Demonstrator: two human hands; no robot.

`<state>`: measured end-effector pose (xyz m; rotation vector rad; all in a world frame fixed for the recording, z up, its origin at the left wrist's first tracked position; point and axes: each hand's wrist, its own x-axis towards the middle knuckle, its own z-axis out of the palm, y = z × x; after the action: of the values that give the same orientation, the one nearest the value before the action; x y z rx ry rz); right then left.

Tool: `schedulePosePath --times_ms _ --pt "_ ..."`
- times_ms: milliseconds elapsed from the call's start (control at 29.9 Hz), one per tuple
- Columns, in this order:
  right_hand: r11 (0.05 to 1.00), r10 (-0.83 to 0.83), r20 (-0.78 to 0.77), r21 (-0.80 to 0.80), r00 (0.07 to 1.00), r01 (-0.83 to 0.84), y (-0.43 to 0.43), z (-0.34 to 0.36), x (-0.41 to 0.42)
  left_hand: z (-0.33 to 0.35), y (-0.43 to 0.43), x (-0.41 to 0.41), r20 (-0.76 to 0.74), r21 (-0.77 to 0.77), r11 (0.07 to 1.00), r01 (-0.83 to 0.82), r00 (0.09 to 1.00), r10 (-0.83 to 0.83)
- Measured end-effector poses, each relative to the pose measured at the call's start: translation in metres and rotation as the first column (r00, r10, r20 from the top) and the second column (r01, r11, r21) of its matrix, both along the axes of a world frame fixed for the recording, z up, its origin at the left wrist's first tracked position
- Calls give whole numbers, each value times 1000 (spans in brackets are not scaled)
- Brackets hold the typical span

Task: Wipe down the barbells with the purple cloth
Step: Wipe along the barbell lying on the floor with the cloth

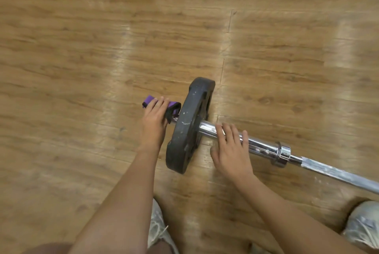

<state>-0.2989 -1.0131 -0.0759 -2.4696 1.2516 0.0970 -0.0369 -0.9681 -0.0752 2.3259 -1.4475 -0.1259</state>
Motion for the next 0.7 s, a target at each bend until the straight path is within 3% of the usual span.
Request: schedulePosePath --times_ms 134,301,703 --pt "999 49 13 -16 999 -49 -14 -1 -1 -13 -3 8 -25 -15 998 54 998 -55" --pt "997 43 4 -63 999 -43 -15 -4 -2 -17 -5 3 -142 -17 1000 -9 990 7" --pt "992 55 38 -114 998 -50 -12 -8 -1 -20 20 1 -137 -39 999 13 990 -19"
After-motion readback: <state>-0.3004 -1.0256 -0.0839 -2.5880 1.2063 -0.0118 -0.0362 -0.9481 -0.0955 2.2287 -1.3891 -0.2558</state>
